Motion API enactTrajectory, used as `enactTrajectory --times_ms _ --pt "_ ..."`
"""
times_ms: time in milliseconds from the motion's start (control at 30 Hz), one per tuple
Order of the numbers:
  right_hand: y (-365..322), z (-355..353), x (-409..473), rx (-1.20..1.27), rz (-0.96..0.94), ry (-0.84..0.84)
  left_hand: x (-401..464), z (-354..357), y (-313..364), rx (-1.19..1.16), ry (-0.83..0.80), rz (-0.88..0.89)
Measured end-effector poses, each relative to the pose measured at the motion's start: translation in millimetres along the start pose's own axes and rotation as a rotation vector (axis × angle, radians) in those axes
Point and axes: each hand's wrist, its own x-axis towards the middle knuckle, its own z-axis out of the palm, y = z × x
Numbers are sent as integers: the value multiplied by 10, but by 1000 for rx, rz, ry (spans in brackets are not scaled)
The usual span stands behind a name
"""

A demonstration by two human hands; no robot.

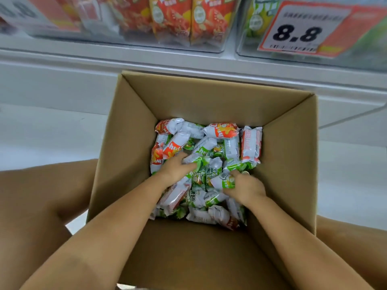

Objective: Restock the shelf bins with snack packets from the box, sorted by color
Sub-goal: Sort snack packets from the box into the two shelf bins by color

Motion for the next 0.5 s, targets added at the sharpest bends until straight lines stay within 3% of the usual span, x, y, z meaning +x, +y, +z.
enactTrajectory --times_ms 133,200,367,500 --pt "-197 -159 -317 1105 179 120 -324 29 135 -754 20 -119" --pt "-309 -222 -459 1443 198 90 -501 42 185 -1042 -32 -74" --pt "-523 -454 -1017 1811 -59 106 -1177 18 380 -1298 -218 128" --pt "-608 -517 -1426 1853 -281 65 -1632 -37 425 -1282 -283 252"
